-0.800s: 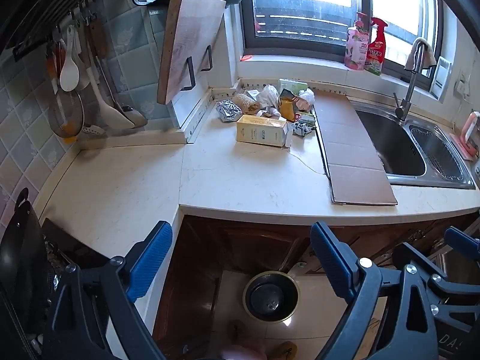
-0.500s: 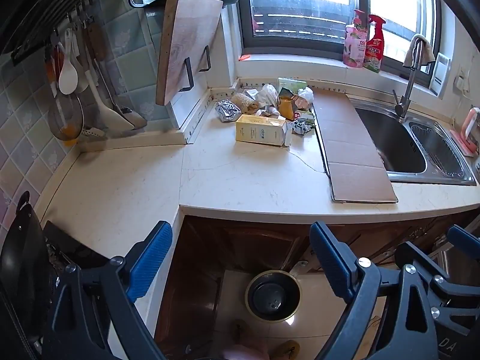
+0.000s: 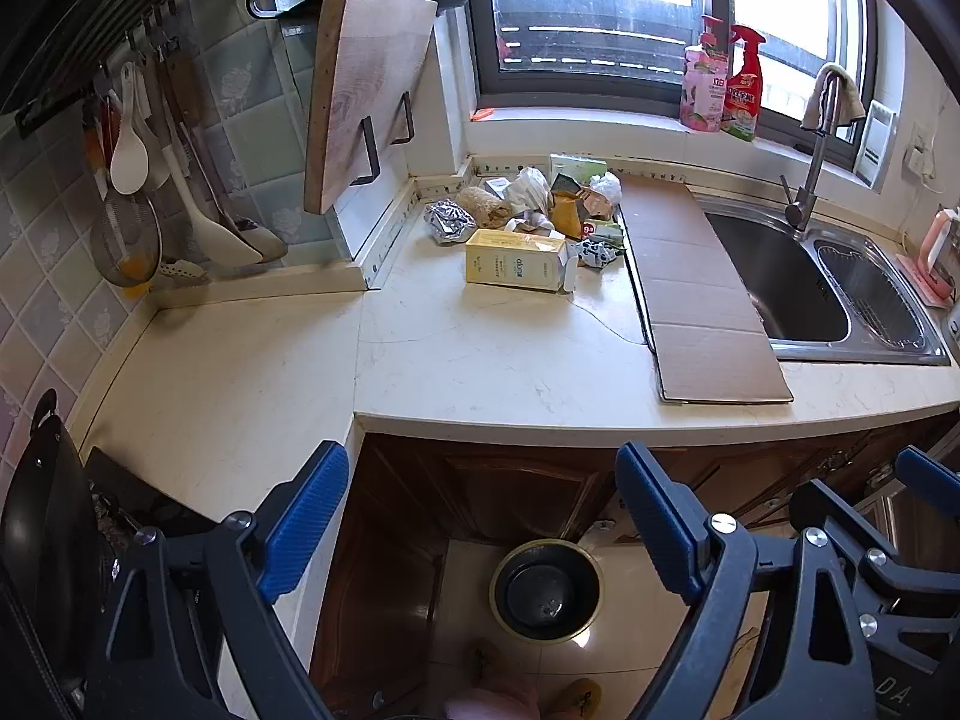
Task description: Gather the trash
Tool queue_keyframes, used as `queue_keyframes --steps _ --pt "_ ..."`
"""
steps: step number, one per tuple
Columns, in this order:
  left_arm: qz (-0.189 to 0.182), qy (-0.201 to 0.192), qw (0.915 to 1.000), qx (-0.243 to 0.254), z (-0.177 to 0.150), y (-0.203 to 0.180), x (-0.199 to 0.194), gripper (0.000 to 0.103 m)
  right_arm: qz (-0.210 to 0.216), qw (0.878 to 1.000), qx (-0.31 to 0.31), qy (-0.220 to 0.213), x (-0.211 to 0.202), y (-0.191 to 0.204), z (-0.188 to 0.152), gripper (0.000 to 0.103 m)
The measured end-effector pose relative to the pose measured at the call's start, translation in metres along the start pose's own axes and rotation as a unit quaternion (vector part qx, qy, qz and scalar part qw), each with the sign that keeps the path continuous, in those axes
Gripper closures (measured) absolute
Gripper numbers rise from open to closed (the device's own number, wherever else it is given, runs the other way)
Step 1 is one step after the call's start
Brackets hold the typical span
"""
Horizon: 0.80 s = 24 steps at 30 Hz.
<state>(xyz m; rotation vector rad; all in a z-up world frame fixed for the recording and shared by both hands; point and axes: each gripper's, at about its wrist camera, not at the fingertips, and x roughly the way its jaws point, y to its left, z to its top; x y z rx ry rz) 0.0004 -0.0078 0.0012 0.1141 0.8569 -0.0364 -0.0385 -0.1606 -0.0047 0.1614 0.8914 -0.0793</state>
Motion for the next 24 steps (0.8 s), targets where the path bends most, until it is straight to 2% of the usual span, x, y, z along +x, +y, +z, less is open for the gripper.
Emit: queue_keyframes --steps 24 --pt "-0.001 0.007 1.0000 -0.001 -0.008 -0.009 0.004 0.015 0.012 1.000 0.003 0.009 0.005 -0.007 -0.003 0.005"
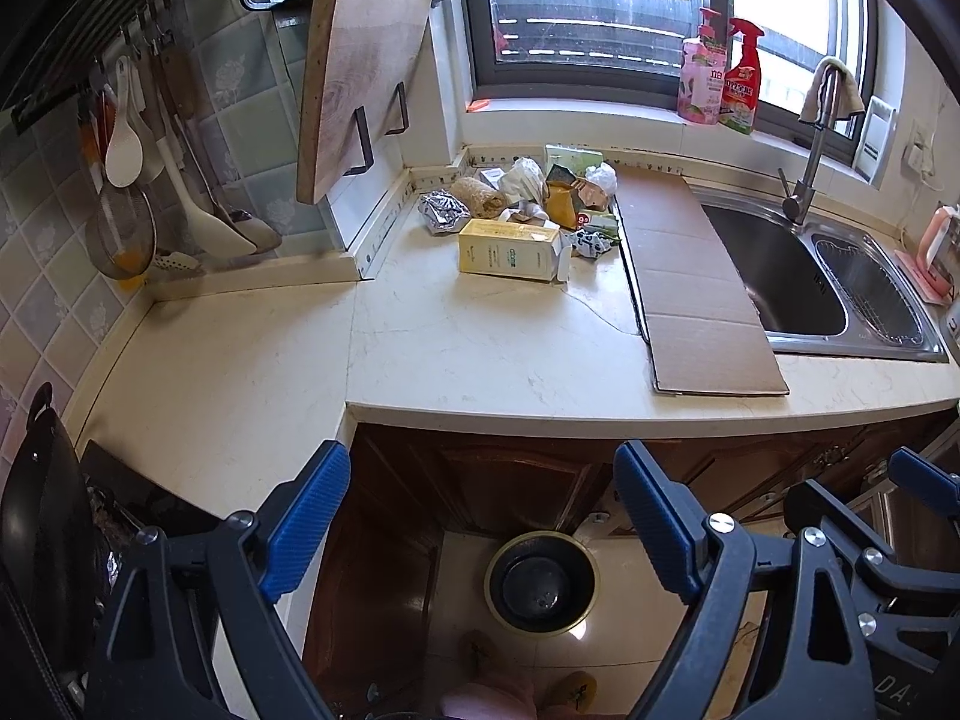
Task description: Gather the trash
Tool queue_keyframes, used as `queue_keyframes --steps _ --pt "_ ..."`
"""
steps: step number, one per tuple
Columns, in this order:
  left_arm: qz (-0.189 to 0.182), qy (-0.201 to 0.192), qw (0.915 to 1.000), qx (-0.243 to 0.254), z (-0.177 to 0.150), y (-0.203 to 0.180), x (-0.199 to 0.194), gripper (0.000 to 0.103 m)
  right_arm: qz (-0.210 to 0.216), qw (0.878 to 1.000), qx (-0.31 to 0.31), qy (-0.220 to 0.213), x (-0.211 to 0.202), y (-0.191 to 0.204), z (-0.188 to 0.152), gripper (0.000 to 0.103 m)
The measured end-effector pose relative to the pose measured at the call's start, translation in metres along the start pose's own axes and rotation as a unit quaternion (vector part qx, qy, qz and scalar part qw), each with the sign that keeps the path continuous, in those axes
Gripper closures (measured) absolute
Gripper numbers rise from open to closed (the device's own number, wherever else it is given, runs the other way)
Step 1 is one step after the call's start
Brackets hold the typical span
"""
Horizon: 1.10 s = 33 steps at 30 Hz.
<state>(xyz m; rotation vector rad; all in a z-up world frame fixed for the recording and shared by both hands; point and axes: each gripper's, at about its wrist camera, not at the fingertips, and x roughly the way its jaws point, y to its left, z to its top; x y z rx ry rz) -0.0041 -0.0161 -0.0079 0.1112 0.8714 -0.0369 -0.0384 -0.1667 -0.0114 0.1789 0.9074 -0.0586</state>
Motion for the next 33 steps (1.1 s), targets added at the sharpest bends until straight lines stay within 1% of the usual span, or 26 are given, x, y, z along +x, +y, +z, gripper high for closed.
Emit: queue_keyframes --steps 20,33 --pt "0.000 0.000 1.0000 0.000 0.002 0.003 -0.001 0.015 0.001 1.000 0.000 0.000 -0.003 -0.004 -0.003 0.005" --pt "0.002 -0.003 1.0000 0.000 -0.007 -0.004 -0.006 0.015 0.007 1.000 0.001 -0.001 -0.009 -0.011 -0.013 0.005"
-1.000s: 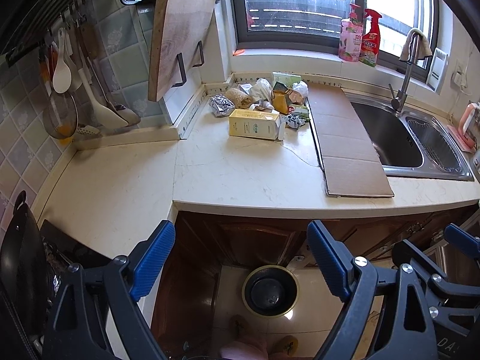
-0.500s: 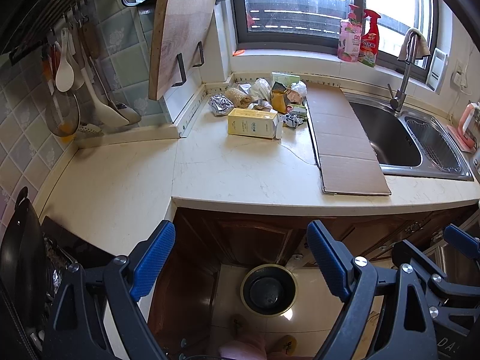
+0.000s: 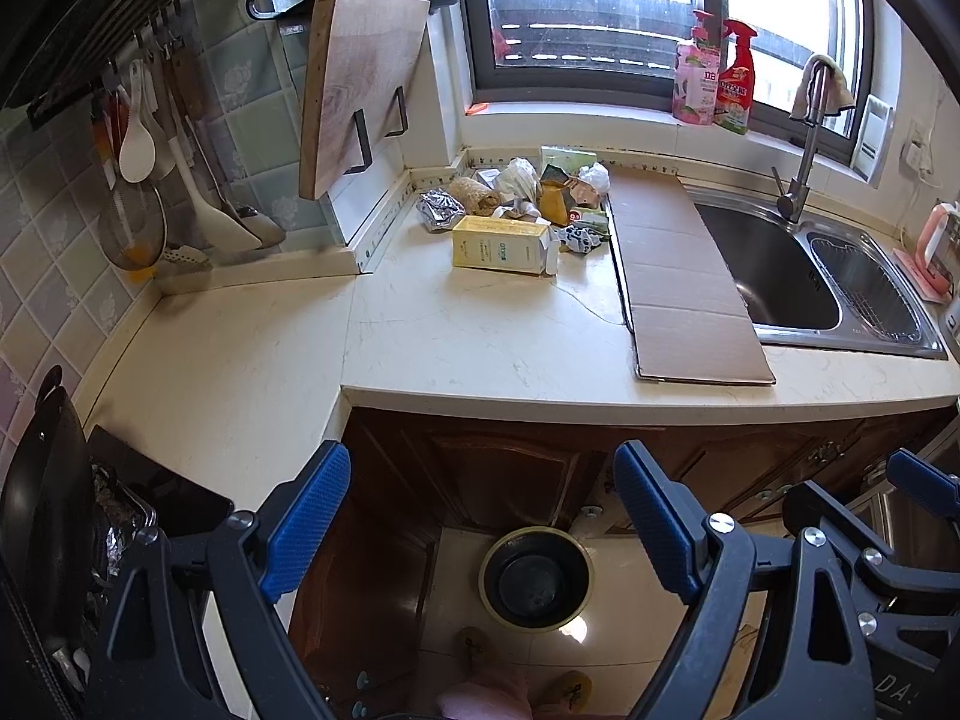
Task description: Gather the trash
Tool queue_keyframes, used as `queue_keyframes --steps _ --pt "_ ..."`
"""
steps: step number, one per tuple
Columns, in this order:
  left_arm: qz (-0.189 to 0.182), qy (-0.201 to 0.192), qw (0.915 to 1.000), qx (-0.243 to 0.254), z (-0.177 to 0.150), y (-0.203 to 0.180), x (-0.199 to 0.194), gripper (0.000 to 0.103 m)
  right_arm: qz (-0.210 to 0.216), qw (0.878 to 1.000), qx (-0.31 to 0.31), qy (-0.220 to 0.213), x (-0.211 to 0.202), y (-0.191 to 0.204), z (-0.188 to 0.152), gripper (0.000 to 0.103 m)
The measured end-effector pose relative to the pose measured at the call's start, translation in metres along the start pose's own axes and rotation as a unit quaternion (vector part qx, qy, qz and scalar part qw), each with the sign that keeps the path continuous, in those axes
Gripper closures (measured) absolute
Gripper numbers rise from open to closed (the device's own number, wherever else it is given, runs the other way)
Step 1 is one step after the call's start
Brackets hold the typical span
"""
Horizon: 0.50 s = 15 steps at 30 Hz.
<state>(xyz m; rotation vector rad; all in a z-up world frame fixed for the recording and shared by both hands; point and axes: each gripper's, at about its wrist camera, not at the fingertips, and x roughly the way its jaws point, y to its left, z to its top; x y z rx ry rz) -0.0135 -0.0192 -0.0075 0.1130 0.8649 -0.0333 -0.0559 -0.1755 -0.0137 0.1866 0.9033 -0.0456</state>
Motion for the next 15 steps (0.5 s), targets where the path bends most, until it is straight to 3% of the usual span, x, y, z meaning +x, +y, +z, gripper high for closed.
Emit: queue_keyframes --steps 8,15 --pt "-0.001 0.007 0.9999 -0.009 -0.008 -0.001 -0.008 0.015 0.006 1.000 -0.010 -0.003 -0.003 0.000 -0.002 0.005" --pt "0.006 0.019 0.9997 0.013 0.000 0.004 -0.004 0.015 0.020 1.000 -0.005 -0.006 0.002 0.001 0.010 0.005"
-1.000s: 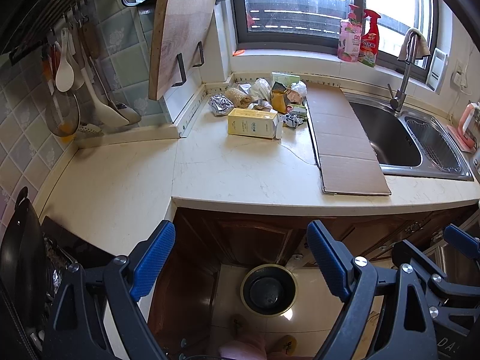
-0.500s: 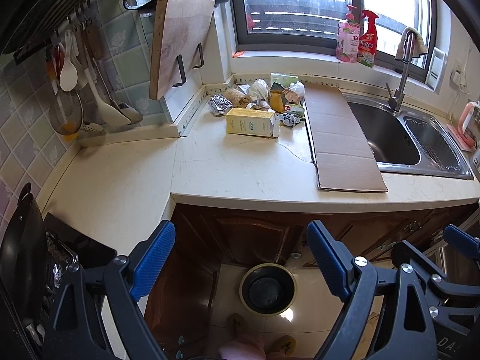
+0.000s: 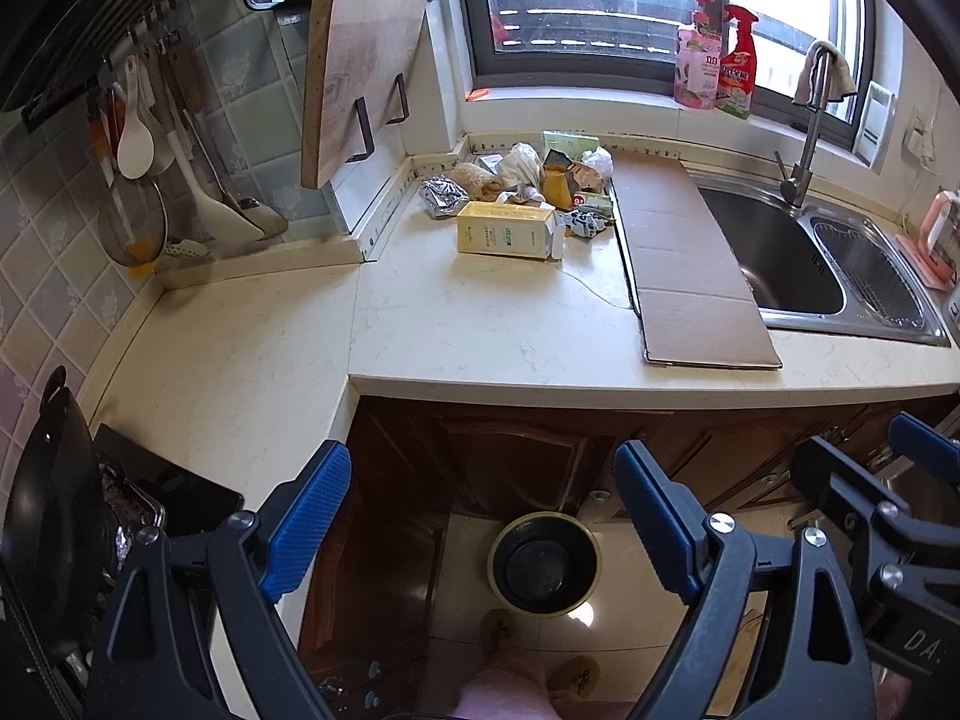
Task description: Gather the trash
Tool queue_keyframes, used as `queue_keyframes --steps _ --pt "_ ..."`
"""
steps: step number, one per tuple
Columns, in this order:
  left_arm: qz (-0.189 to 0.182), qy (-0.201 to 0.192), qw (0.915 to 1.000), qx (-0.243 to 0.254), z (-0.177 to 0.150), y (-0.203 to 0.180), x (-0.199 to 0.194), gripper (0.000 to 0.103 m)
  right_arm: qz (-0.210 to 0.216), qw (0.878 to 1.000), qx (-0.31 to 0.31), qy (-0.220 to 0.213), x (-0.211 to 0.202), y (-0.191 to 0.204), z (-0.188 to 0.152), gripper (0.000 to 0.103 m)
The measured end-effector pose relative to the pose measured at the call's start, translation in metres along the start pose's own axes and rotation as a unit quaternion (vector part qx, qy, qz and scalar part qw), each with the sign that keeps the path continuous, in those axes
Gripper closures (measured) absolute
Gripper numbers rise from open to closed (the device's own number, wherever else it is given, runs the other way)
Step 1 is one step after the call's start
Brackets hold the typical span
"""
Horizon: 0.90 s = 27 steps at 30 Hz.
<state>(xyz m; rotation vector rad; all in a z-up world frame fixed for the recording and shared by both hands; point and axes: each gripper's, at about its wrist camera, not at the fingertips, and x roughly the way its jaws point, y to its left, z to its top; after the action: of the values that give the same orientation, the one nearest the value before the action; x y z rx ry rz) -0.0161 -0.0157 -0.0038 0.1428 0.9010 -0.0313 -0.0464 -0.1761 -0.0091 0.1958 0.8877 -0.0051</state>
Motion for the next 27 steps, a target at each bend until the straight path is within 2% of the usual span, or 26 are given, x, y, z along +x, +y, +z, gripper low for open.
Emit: queue_keyframes --steps 4,7,13,18,22,27 --pt "-0.004 0.001 0.9999 0.010 0.013 0.008 0.007 0.014 0.007 1.000 0.002 0.004 0.009 0.004 0.011 0.005" --pt "-0.021 0.002 0.9998 0.003 0.029 0.019 0.019 0.014 0.013 1.000 0.004 0.011 0.019 0.005 0.023 0.005" --pt "-0.051 0.009 0.9984 -0.025 0.069 0.045 0.056 0.014 0.035 0.999 0.008 0.038 0.057 0.011 0.067 0.005" --pt "-0.049 0.015 0.9982 -0.030 0.109 0.065 0.105 0.014 0.028 0.998 -0.023 0.045 0.101 0.023 0.110 0.005" --pt "-0.056 0.035 0.9969 -0.041 0.137 0.074 0.157 0.014 0.030 0.997 -0.045 0.052 0.144 0.034 0.143 0.005" --pt "-0.033 0.047 0.9977 -0.036 0.155 0.080 0.212 0.014 0.036 0.994 -0.078 0.062 0.204 0.051 0.174 0.006"
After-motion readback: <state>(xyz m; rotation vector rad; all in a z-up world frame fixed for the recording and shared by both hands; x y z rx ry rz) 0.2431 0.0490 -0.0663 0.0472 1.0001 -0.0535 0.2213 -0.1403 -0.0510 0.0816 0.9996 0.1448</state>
